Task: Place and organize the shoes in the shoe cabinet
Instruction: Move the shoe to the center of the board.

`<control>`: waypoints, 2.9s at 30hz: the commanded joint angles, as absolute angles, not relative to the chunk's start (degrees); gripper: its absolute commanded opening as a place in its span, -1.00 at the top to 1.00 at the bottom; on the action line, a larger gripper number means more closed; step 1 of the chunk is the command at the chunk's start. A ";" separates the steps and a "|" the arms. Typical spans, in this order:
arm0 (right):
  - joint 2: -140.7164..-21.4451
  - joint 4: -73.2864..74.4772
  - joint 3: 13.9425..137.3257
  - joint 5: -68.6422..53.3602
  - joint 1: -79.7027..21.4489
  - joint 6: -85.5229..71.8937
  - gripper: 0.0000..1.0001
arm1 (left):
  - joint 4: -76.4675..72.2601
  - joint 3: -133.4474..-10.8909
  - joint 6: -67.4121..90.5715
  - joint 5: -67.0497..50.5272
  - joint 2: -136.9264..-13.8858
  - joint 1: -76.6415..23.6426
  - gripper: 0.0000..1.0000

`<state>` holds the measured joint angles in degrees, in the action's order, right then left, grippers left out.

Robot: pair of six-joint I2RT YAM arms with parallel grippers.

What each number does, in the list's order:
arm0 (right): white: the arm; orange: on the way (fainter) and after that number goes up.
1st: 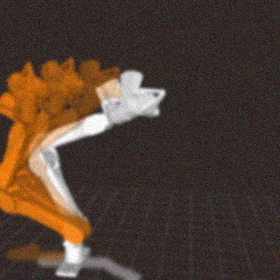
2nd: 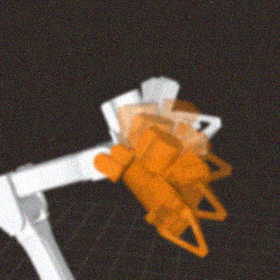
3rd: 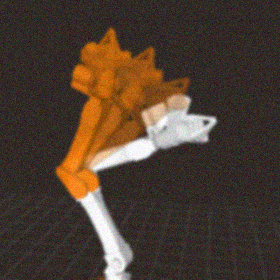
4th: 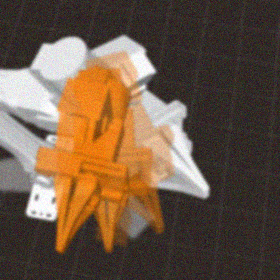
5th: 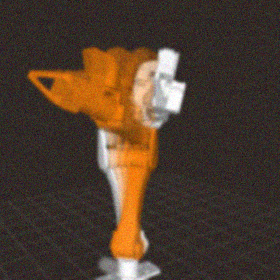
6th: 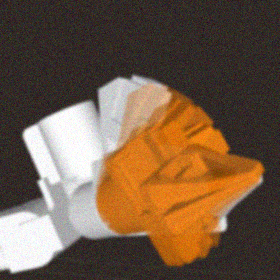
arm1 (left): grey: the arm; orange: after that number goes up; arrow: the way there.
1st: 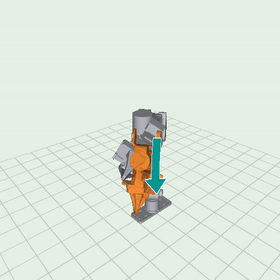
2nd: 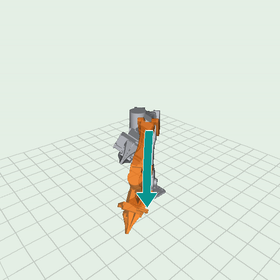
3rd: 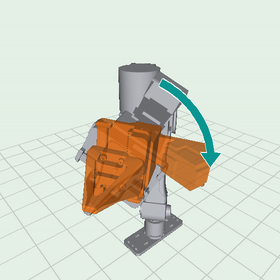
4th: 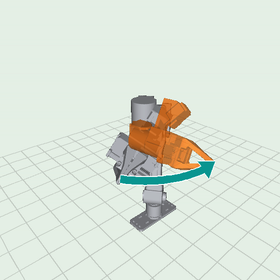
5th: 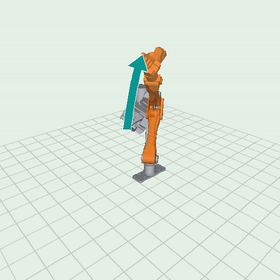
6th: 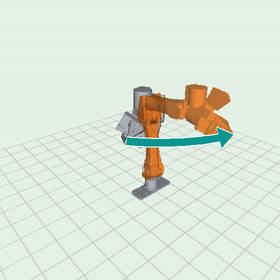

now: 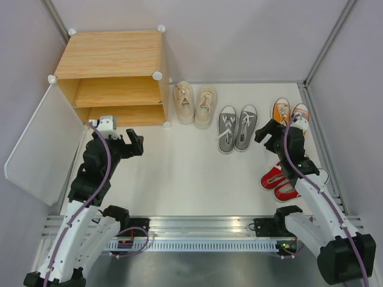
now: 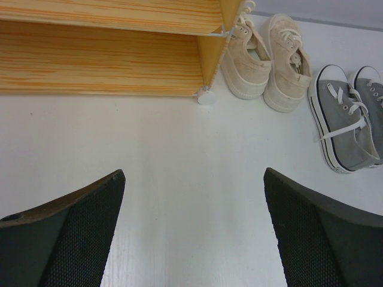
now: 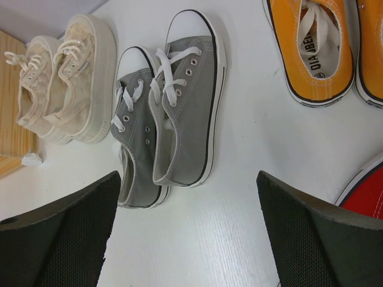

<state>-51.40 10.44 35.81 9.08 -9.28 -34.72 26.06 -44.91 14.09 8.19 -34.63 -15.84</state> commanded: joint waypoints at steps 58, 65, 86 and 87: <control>-133.49 6.41 110.82 6.06 -32.26 -23.12 -0.20 | 24.79 -45.62 15.73 0.26 -33.49 -15.56 -0.99; -141.68 9.75 119.44 6.24 -32.17 -23.11 0.07 | 24.70 -45.53 15.82 -1.93 -33.49 -15.56 -0.99; -112.87 10.81 89.78 3.16 -35.33 -28.38 0.99 | 24.96 -45.26 15.29 -0.18 -34.01 -15.47 -0.99; -111.29 10.29 87.65 3.34 -35.68 -28.82 0.99 | 25.13 -45.26 15.29 -0.18 -34.27 -15.56 -0.99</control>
